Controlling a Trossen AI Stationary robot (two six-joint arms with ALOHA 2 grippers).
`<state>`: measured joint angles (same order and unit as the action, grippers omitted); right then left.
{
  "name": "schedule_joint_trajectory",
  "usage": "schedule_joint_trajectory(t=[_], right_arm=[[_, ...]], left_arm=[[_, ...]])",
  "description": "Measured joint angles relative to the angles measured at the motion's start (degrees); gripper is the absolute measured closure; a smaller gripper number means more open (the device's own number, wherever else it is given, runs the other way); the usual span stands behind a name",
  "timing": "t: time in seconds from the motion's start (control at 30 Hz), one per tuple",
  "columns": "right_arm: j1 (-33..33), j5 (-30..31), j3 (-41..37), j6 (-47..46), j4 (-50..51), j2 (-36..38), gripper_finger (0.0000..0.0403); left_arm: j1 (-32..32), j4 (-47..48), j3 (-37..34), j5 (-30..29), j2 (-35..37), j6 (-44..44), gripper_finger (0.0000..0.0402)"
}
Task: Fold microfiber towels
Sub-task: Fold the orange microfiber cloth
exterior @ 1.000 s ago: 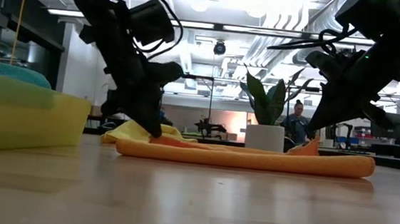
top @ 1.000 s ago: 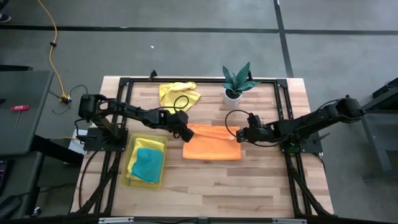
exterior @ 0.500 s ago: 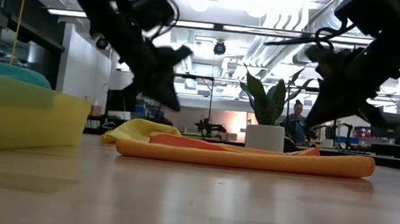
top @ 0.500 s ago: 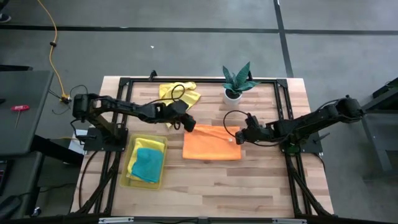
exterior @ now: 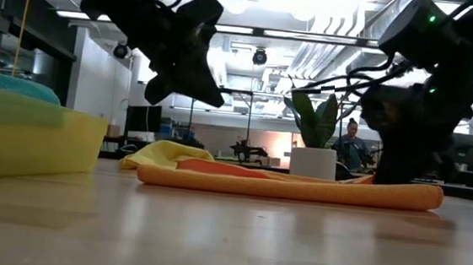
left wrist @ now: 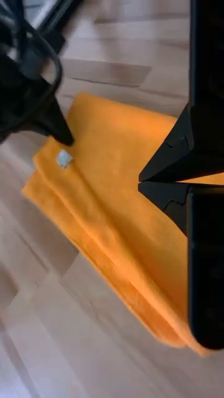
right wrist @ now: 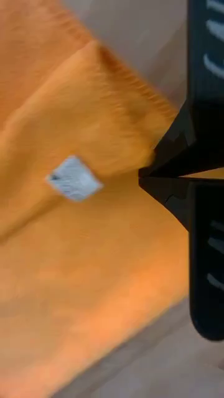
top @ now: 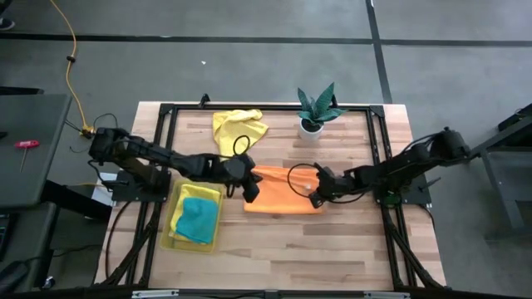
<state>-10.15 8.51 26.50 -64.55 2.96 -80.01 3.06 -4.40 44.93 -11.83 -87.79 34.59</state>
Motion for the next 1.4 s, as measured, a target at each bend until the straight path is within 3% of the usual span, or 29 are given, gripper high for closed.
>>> schedule_joint_trajectory(t=[0.47, 0.83, 1.03, 1.2, 1.4], right_arm=[[4.39, 13.06, 0.00, -1.42, -2.73, -0.14, 0.0403], [9.33, 21.02, 0.00, -3.51, -3.06, 1.77, 0.0403], [6.16, 16.23, 0.00, 7.46, -1.38, 10.96, 0.0403], [0.41, 9.97, 0.00, 5.72, -1.01, 19.18, 0.0403], [-3.76, 16.90, 2.48, 10.21, -9.11, 25.11, 0.0403]], left_arm=[[-6.73, -0.25, 0.04, -4.07, -6.17, 9.15, 0.0401], [-6.62, -0.01, 0.04, -5.58, -6.36, 10.74, 0.0401], [-5.65, 0.78, 0.02, -4.05, 1.15, 3.91, 0.0401], [-6.65, -0.84, 0.02, -1.30, 12.31, -4.52, 0.0401], [-9.24, -8.73, 0.07, 0.62, 27.42, -15.65, 0.0401]])
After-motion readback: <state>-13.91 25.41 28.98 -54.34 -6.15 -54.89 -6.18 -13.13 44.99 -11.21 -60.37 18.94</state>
